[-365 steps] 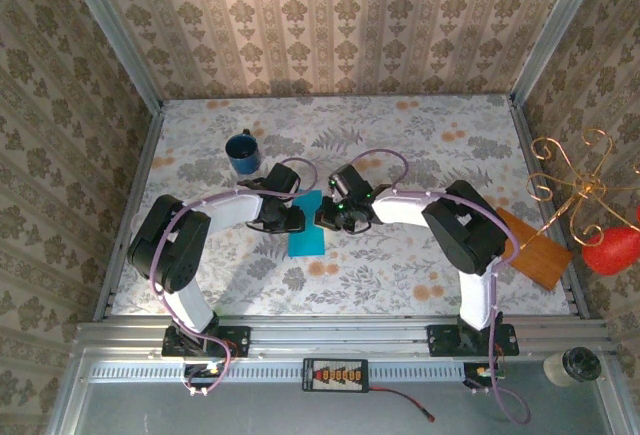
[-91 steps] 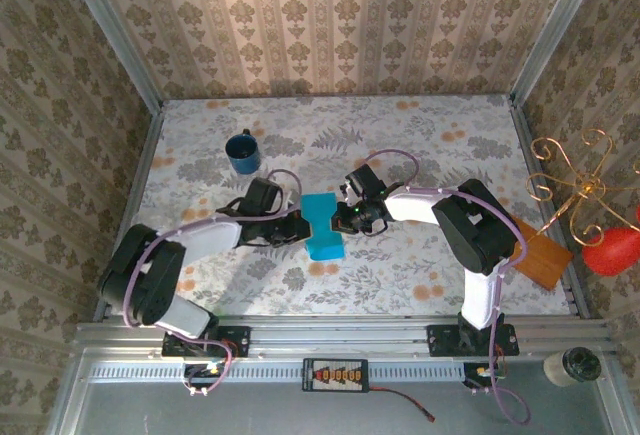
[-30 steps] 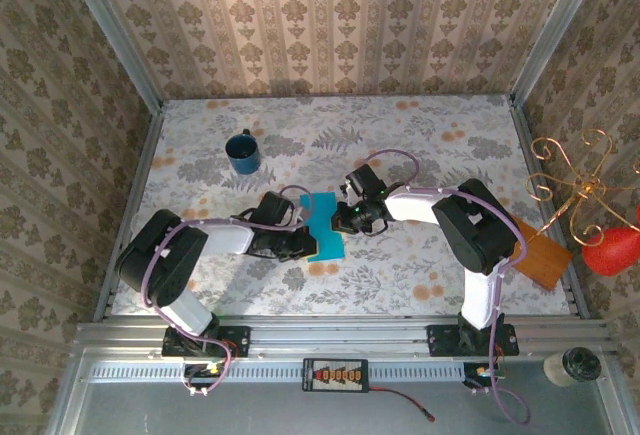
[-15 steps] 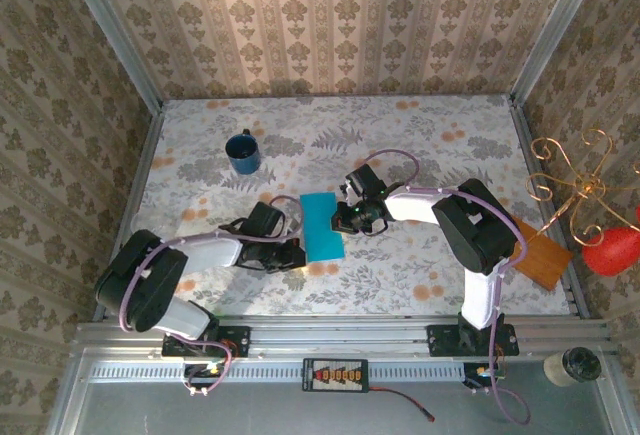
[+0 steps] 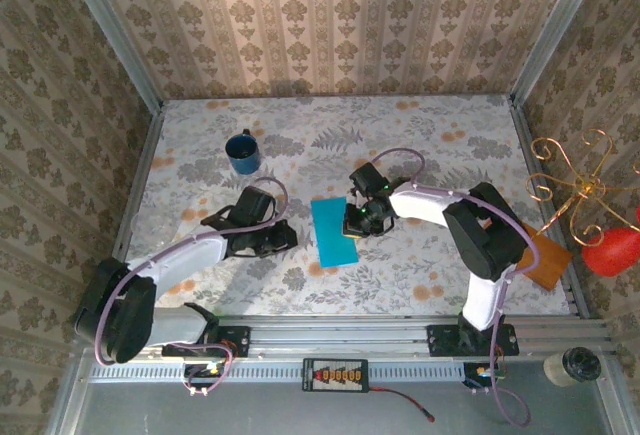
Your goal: Fold a paper plane with a square sheet of paper (pick it up from the middle)
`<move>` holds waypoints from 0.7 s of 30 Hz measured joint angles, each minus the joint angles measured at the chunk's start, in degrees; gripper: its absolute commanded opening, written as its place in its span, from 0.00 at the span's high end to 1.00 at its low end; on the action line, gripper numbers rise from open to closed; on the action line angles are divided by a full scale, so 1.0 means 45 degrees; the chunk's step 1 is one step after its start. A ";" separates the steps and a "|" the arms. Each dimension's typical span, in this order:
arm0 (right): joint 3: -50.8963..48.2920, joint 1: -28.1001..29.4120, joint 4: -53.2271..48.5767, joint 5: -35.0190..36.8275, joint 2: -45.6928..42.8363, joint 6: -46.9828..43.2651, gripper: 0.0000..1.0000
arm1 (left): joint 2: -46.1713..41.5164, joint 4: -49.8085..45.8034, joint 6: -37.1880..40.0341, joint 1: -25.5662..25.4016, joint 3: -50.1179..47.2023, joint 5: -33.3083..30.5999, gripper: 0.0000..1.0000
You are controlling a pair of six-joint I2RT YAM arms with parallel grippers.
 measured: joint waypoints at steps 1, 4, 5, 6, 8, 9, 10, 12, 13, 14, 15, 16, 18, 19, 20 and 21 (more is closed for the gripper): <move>-0.0029 -0.0005 0.0010 0.0044 -0.0214 0.0189 0.81 | 0.0019 0.0219 -0.0165 -0.0005 0.0000 -0.0010 0.74; -0.0355 -0.0015 0.0194 0.0287 -0.1307 0.0617 0.73 | 0.0301 0.0981 -0.0782 -0.0058 0.0024 0.0010 0.68; -0.0559 -0.0034 0.0287 0.0384 -0.1744 0.0772 0.70 | 0.0525 0.1268 -0.0942 -0.0112 0.0078 0.0015 0.66; -0.0811 -0.0063 0.0432 0.0491 -0.2181 0.0903 0.67 | 0.0826 0.1457 -0.1103 -0.0204 0.0214 0.0039 0.65; -0.1394 -0.0204 0.0622 0.0690 -0.2924 0.1112 0.60 | 0.1409 0.1778 -0.1321 -0.0432 0.0563 0.0078 0.64; -0.1710 -0.0311 0.0724 0.0758 -0.3211 0.1209 0.58 | 0.1783 0.1923 -0.1409 -0.0568 0.0850 0.0121 0.64; -0.2055 -0.0437 0.0845 0.0806 -0.3444 0.1263 0.56 | 0.2074 0.2035 -0.1447 -0.0661 0.1098 0.0155 0.64; -0.2769 -0.0704 0.1059 0.0845 -0.3798 0.1379 0.52 | 0.2773 0.2380 -0.1506 -0.0816 0.1661 0.0277 0.65; -0.3075 -0.0826 0.1175 0.0835 -0.3910 0.1413 0.51 | 0.3094 0.2467 -0.1506 -0.0860 0.1919 0.0345 0.66; -0.3439 -0.0957 0.1345 0.0748 -0.4012 0.1481 0.50 | 0.3468 0.2472 -0.1501 -0.0860 0.2239 0.0418 0.67; -0.3745 -0.1059 0.1520 0.0627 -0.4070 0.1506 0.50 | 0.3808 0.2424 -0.1491 -0.0860 0.2540 0.0471 0.69; -0.3988 -0.1132 0.1685 0.0481 -0.4085 0.1515 0.50 | 0.4182 0.2268 -0.1433 -0.0845 0.2895 0.0476 0.70; -0.4362 -0.1209 0.2021 0.0160 -0.4085 0.1520 0.50 | 0.4935 0.2006 -0.1253 -0.0782 0.3594 0.0481 0.71; -0.4454 -0.1219 0.2142 0.0029 -0.4085 0.1520 0.50 | 0.5202 0.1923 -0.1180 -0.0763 0.3808 0.0486 0.71; -0.4522 -0.1219 0.2297 -0.0102 -0.4085 0.1520 0.50 | 0.5469 0.1855 -0.1107 -0.0733 0.3993 0.0495 0.71; -0.4566 -0.1219 0.2453 -0.0204 -0.4090 0.1515 0.51 | 0.5746 0.1802 -0.1064 -0.0680 0.4133 0.0534 0.72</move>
